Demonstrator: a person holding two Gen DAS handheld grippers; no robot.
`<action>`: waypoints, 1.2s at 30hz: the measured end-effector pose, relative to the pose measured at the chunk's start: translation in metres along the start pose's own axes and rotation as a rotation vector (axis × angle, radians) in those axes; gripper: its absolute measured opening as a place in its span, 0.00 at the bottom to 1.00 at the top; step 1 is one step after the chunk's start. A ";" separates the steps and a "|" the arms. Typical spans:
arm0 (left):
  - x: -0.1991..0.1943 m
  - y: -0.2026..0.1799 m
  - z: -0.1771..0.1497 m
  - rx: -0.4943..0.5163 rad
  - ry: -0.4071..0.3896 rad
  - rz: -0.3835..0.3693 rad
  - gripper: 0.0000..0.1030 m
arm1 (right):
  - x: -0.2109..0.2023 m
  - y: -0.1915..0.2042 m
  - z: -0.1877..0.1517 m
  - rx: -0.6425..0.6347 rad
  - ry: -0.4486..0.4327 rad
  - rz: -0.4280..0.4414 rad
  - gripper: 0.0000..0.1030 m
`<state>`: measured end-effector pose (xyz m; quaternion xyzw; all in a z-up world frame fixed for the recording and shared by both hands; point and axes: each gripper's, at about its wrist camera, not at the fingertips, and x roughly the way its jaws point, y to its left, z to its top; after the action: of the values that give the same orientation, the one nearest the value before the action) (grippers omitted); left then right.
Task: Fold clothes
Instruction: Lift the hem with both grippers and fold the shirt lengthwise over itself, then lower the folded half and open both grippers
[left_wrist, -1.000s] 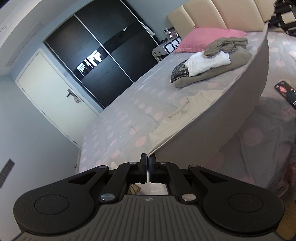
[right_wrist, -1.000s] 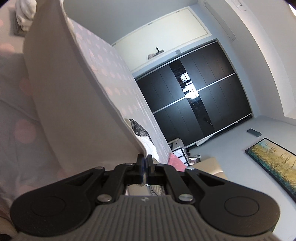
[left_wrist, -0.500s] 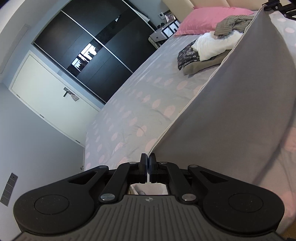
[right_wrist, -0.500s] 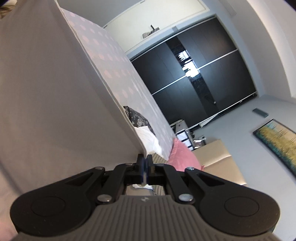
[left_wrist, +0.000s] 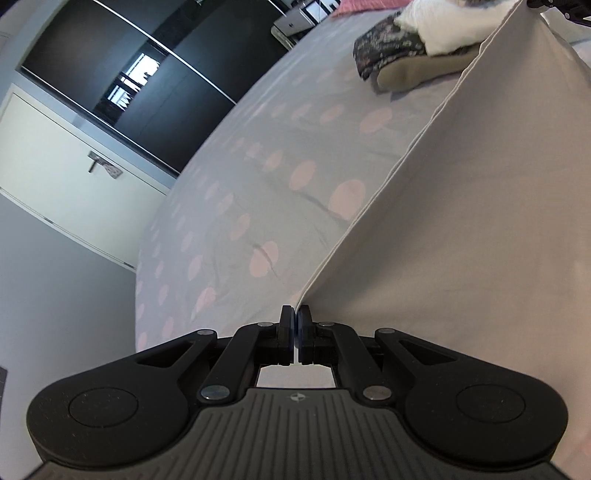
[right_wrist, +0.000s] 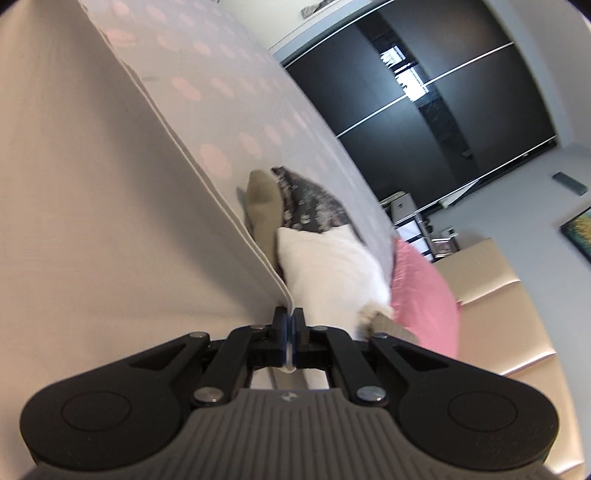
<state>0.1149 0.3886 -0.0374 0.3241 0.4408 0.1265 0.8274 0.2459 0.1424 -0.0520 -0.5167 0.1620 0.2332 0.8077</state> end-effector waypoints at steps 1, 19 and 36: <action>0.015 0.000 0.004 -0.004 0.008 -0.004 0.00 | 0.013 0.004 0.002 -0.006 0.008 0.001 0.02; 0.128 -0.027 -0.005 -0.075 0.080 -0.052 0.08 | 0.128 0.045 -0.001 0.115 0.113 0.099 0.13; 0.021 0.057 -0.013 -0.311 0.107 0.064 0.40 | 0.023 -0.012 -0.043 0.340 0.197 0.129 0.35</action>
<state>0.1209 0.4478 -0.0188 0.1988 0.4490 0.2367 0.8384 0.2708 0.1040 -0.0719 -0.3818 0.3100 0.2018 0.8470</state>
